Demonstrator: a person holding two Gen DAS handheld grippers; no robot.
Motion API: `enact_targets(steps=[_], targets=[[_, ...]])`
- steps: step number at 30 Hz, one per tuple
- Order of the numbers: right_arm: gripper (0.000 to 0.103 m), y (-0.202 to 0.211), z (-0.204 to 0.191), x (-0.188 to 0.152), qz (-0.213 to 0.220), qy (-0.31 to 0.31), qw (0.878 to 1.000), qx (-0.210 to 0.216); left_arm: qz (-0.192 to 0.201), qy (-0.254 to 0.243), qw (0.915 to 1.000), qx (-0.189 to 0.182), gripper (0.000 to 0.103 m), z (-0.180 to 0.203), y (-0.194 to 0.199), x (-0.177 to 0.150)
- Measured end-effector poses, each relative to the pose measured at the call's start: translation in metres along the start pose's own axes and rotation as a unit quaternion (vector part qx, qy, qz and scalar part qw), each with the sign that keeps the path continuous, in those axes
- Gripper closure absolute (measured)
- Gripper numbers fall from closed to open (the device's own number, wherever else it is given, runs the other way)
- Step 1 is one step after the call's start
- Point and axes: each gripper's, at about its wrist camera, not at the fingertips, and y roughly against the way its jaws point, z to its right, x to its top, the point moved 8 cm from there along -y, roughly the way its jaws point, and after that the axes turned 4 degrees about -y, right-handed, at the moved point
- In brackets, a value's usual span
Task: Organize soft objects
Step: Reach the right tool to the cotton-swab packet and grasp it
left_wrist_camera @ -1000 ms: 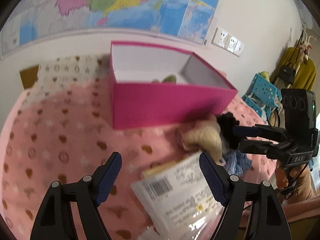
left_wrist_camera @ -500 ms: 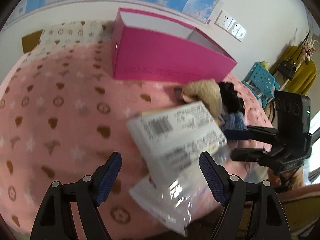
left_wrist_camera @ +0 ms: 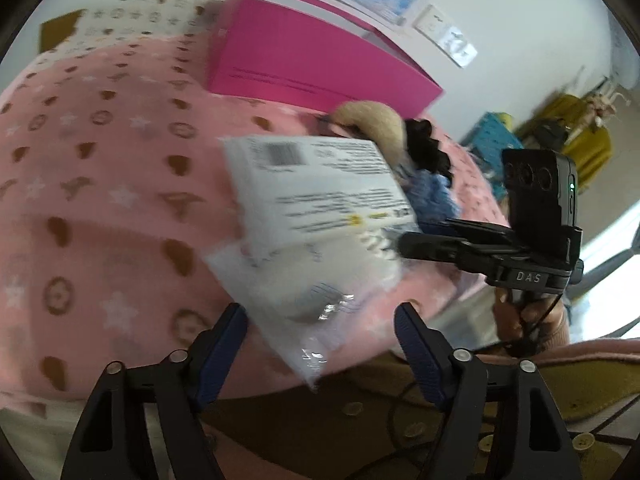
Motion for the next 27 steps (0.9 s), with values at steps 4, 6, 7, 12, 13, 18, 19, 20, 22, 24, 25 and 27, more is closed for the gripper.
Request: enact_targets(steps=[4, 6, 7, 12, 13, 18, 19, 20, 22, 24, 25, 27], targets=[[0.082, 0.018, 0.0, -0.005, 0.015, -0.024, 0.999, 0.024, 0.014, -0.006, 0.9998, -0.011, 0.039, 0.008, 0.0, 0.01], [0.084, 0.028, 0.0, -0.007, 0.024, -0.029, 0.999, 0.029, 0.024, -0.002, 0.9992, -0.03, 0.04, 0.01, 0.003, 0.018], [0.085, 0.034, -0.001, -0.007, 0.031, -0.032, 0.999, 0.032, 0.027, -0.002, 0.9989, -0.037, 0.04, 0.012, 0.003, 0.019], [0.09, 0.064, -0.004, -0.009, 0.062, -0.036, 0.996, 0.048, 0.025, -0.014, 0.9954, -0.091, 0.054, 0.036, -0.004, 0.027], [0.091, 0.07, -0.007, -0.009, 0.069, -0.031, 0.996, 0.047, 0.021, -0.016, 0.9929, -0.116, 0.055, 0.046, -0.008, 0.028], [0.094, 0.087, 0.011, -0.004, 0.097, -0.047, 0.994, 0.011, 0.004, -0.042, 0.9949, -0.091, 0.055, 0.058, -0.028, 0.033], [0.094, 0.09, 0.02, -0.004, 0.101, -0.058, 0.993, 0.009, 0.005, -0.044, 0.995, -0.09, 0.055, 0.058, -0.027, 0.032], [0.094, 0.093, 0.028, -0.004, 0.105, -0.069, 0.992, 0.004, 0.007, -0.048, 0.9953, -0.084, 0.054, 0.057, -0.025, 0.032], [0.094, 0.095, 0.047, -0.005, 0.111, -0.093, 0.989, -0.003, 0.009, -0.053, 0.9962, -0.069, 0.048, 0.054, -0.022, 0.03], [0.094, 0.096, 0.06, -0.007, 0.116, -0.109, 0.987, -0.006, 0.001, -0.04, 0.9969, -0.068, 0.041, 0.047, -0.024, 0.026], [0.094, 0.096, 0.067, -0.009, 0.118, -0.116, 0.986, -0.012, -0.004, -0.035, 0.997, -0.068, 0.041, 0.044, -0.027, 0.025], [0.096, 0.094, 0.076, -0.011, 0.115, -0.127, 0.985, -0.019, -0.021, -0.028, 0.9968, -0.072, 0.041, 0.042, -0.037, 0.023]])
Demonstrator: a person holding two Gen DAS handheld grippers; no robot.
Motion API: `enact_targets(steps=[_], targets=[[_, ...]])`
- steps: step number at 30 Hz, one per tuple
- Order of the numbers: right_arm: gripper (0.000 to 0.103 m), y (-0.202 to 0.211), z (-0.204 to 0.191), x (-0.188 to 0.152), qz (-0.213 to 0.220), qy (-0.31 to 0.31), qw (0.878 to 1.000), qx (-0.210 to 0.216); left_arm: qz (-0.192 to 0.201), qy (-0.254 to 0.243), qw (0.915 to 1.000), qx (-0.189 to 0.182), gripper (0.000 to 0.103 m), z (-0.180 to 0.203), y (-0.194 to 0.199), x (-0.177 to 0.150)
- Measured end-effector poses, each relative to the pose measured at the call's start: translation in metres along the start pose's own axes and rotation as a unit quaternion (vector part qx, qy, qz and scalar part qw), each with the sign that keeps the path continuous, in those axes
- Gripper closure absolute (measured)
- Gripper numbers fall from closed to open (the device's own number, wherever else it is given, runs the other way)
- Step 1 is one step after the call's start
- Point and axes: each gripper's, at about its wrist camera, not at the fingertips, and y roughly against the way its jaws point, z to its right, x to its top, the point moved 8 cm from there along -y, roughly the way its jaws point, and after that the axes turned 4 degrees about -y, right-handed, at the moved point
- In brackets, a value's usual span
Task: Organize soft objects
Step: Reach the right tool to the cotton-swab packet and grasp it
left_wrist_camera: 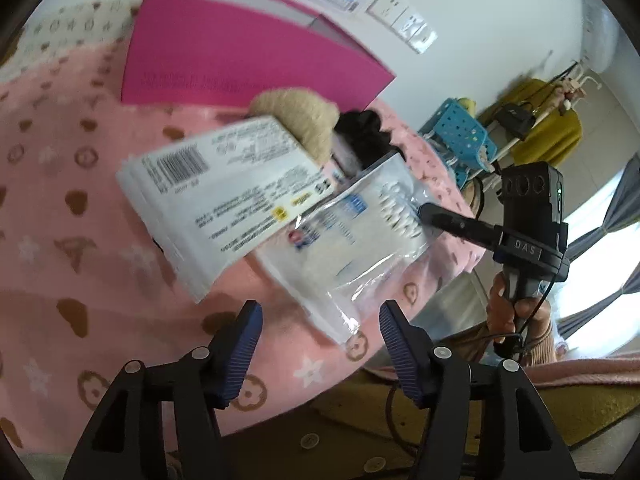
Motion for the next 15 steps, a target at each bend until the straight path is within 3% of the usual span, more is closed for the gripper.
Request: enact_targets(steps=[5, 8, 11, 15], targets=[[0.096, -0.008, 0.011, -0.009, -0.014, -0.019, 1.0, -0.003, -0.012, -0.012, 0.9993, -0.034, 0.031, 0.012, -0.017, 0.006], [0.093, -0.01, 0.009, -0.012, -0.017, -0.02, 1.0, 0.003, -0.008, -0.017, 0.9983, -0.055, 0.015, 0.019, -0.025, 0.015], [0.093, -0.002, 0.002, -0.01, -0.009, -0.011, 1.0, 0.004, -0.004, -0.015, 0.9984, -0.054, 0.014, 0.022, -0.028, 0.021], [0.093, 0.012, -0.014, -0.006, 0.007, 0.009, 1.0, 0.01, -0.001, -0.008, 0.9974, -0.071, 0.023, 0.026, -0.026, 0.02]])
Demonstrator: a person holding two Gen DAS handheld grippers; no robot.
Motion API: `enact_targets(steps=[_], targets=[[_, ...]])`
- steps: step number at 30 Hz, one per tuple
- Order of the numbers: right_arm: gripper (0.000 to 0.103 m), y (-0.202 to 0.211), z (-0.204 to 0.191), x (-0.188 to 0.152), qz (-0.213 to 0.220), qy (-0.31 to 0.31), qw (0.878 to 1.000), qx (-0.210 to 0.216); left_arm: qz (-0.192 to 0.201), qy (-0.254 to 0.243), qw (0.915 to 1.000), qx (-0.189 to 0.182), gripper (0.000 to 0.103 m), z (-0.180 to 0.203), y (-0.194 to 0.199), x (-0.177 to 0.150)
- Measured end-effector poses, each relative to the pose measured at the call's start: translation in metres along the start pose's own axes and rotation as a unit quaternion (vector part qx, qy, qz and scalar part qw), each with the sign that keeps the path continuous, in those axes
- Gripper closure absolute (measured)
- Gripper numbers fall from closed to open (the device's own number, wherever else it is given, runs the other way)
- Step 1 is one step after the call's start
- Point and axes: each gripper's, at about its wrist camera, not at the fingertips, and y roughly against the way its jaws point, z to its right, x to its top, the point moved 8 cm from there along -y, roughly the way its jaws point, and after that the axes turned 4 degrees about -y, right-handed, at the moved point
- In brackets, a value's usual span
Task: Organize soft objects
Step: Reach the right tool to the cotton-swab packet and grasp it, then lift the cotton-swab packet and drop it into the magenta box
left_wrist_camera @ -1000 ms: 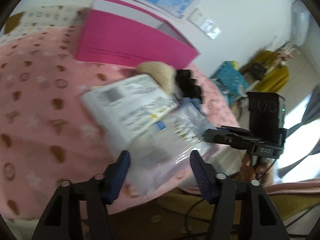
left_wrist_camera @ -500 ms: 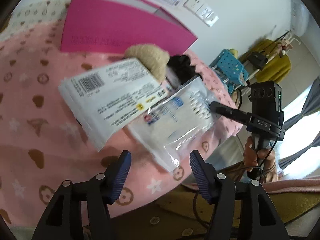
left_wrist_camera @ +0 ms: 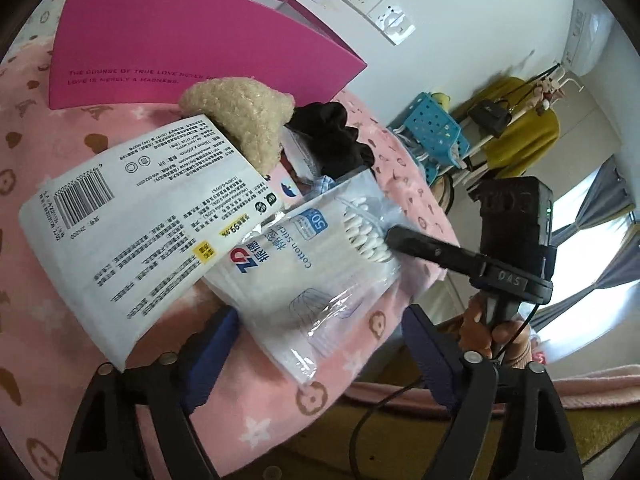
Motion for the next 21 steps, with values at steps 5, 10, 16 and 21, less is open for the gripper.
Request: enact_targets(steps=[5, 10, 16, 21], targets=[[0.094, 0.008, -0.02, 0.01, 0.015, 0.021, 0.999, 0.02, 0.012, -0.022, 0.9996, -0.011, 0.031, 0.016, 0.009, 0.007], [0.096, 0.014, -0.021, 0.018, 0.031, 0.031, 0.999, -0.009, 0.011, -0.031, 0.9994, -0.014, 0.035, 0.02, 0.008, 0.013], [0.096, 0.03, 0.036, 0.016, 0.052, -0.033, 0.996, -0.065, -0.017, -0.019, 0.9997, 0.006, 0.035, 0.004, -0.002, 0.003], [0.096, 0.02, 0.065, 0.003, 0.04, -0.063, 0.992, -0.103, -0.037, -0.019, 0.9991, -0.005, 0.032, 0.006, -0.019, 0.004]])
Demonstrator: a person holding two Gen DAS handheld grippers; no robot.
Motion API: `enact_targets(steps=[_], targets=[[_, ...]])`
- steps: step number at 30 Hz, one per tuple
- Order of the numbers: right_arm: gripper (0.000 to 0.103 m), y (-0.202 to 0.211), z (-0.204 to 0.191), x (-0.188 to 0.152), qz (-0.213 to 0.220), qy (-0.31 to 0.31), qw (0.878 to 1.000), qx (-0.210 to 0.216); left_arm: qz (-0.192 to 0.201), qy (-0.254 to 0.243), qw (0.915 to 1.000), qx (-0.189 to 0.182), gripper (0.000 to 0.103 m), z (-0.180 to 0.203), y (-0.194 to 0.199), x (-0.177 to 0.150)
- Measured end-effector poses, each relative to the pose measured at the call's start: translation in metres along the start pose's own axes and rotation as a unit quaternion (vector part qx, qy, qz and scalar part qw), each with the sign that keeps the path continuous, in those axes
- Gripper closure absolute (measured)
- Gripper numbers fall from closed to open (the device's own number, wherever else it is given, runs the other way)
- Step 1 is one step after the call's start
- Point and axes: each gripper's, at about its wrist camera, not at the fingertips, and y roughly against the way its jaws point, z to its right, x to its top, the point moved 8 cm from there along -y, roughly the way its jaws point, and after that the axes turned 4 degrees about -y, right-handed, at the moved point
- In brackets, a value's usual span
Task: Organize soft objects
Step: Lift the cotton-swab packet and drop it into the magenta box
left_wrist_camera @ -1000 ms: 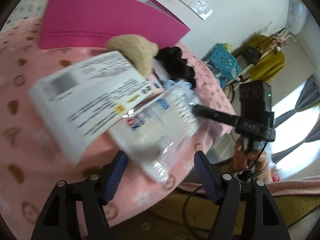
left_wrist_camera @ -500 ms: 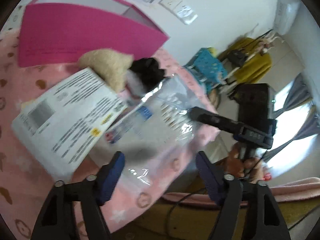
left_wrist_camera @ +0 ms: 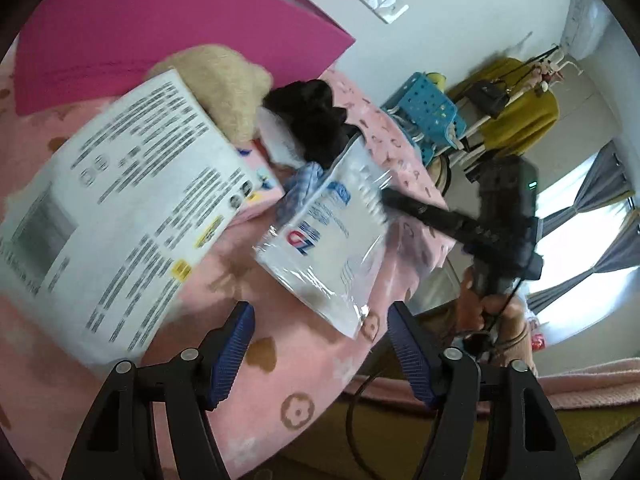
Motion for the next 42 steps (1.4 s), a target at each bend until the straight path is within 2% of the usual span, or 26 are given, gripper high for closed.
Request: enact_targets(steps=[5, 7, 8, 9, 15, 18, 28, 32, 37, 40, 42], targets=[[0.096, -0.006, 0.002, -0.009, -0.01, -0.016, 0.999, 0.026, -0.012, -0.012, 0.9998, -0.007, 0.034, 0.013, -0.016, 0.007], [0.096, -0.002, -0.004, -0.009, -0.009, -0.014, 0.999, 0.036, -0.013, -0.025, 0.9996, 0.004, 0.048, 0.019, -0.019, 0.009], [0.096, 0.001, -0.007, -0.008, -0.007, -0.01, 0.999, 0.039, -0.013, -0.032, 0.9993, 0.011, 0.07, 0.021, -0.02, 0.009], [0.096, 0.004, -0.011, -0.007, -0.005, -0.008, 0.999, 0.044, -0.015, -0.037, 0.9991, 0.018, 0.077, 0.022, -0.019, 0.009], [0.096, 0.024, -0.036, 0.012, 0.02, 0.006, 0.996, 0.09, 0.008, -0.037, 0.9989, 0.028, 0.077, 0.023, 0.003, 0.023], [0.096, 0.03, -0.051, 0.033, 0.038, 0.026, 0.993, 0.105, 0.018, -0.049, 0.9981, 0.033, 0.076, 0.026, 0.018, 0.041], [0.096, 0.027, -0.085, 0.14, 0.106, 0.072, 0.986, 0.111, 0.068, -0.088, 0.99, 0.086, 0.075, 0.021, 0.057, 0.15], [0.096, 0.01, -0.086, 0.173, 0.108, 0.063, 0.986, 0.107, 0.076, -0.083, 0.9873, 0.112, 0.073, 0.004, 0.063, 0.191], [0.096, -0.02, -0.079, 0.195, 0.09, 0.057, 0.991, 0.086, 0.061, -0.057, 0.9902, 0.112, 0.07, -0.027, 0.056, 0.219], [0.096, -0.038, -0.071, 0.197, 0.069, 0.056, 0.994, 0.063, 0.051, -0.026, 0.992, 0.113, 0.063, -0.05, 0.048, 0.228], [0.094, -0.047, -0.065, 0.195, 0.059, 0.059, 0.996, 0.037, 0.044, -0.007, 0.9917, 0.121, 0.054, -0.064, 0.042, 0.232]])
